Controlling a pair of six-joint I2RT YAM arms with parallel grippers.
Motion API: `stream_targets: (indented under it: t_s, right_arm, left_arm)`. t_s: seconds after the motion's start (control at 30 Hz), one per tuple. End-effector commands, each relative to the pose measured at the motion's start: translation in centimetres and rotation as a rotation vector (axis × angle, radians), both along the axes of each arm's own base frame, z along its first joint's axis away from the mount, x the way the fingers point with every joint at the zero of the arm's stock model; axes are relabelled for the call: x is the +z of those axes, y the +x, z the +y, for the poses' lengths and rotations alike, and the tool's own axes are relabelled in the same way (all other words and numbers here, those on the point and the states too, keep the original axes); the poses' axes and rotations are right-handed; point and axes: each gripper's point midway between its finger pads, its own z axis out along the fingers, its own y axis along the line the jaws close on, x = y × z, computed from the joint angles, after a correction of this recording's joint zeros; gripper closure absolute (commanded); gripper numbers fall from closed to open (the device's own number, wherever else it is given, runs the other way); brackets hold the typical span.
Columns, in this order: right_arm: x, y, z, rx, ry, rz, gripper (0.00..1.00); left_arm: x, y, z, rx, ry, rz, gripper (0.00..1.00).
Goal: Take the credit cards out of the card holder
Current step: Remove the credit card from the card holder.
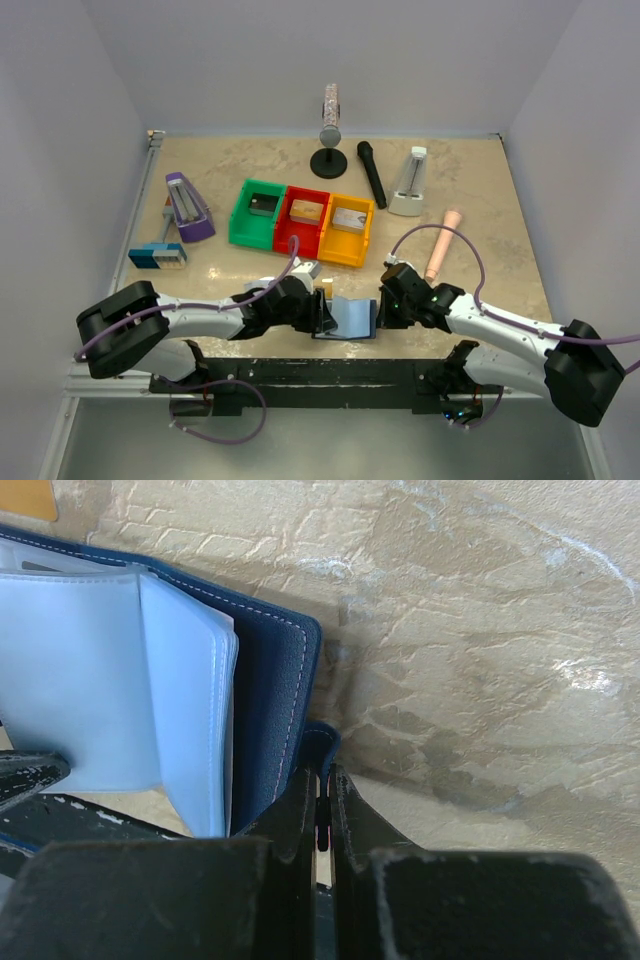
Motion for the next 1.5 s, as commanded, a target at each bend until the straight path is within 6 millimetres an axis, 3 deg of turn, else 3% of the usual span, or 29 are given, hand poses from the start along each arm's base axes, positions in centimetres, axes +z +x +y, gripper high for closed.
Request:
stream_targets:
  t_s: [0.0, 0.27, 0.73, 1.0, 1.23, 1.47]
  right_arm:
    - [1.3, 0.9, 1.3, 0.013, 0.048, -0.038, 1.00]
    - [1.3, 1.0, 1.4, 0.013, 0.049, -0.039, 1.00]
    - [1.4, 0.6, 1.5, 0.024, 0.060, -0.024, 0.99]
    - [1.9, 0.5, 1.1, 0.014, 0.056, -0.031, 0.80]
    - [3.3, 0.6, -0.1, -0.039, 0.047, -0.071, 0.65]
    - [6.8, 1.0, -1.2, -0.046, 0.061, -0.164, 0.57]
  left_arm:
    - [4.0, 0.8, -2.6, -0.034, -0.119, -0.075, 0.53]
    - [5.4, 1.1, -3.3, -0.047, -0.135, -0.101, 0.53]
    - [5.9, 1.2, -4.0, -0.065, -0.131, -0.110, 0.53]
    - [5.5, 1.4, -3.2, -0.037, -0.110, -0.110, 0.53]
    - [4.1, 1.1, -1.0, 0.010, -0.054, -0.103, 0.54]
    - [2.7, 0.9, 1.8, 0.077, -0.021, -0.112, 0.54]
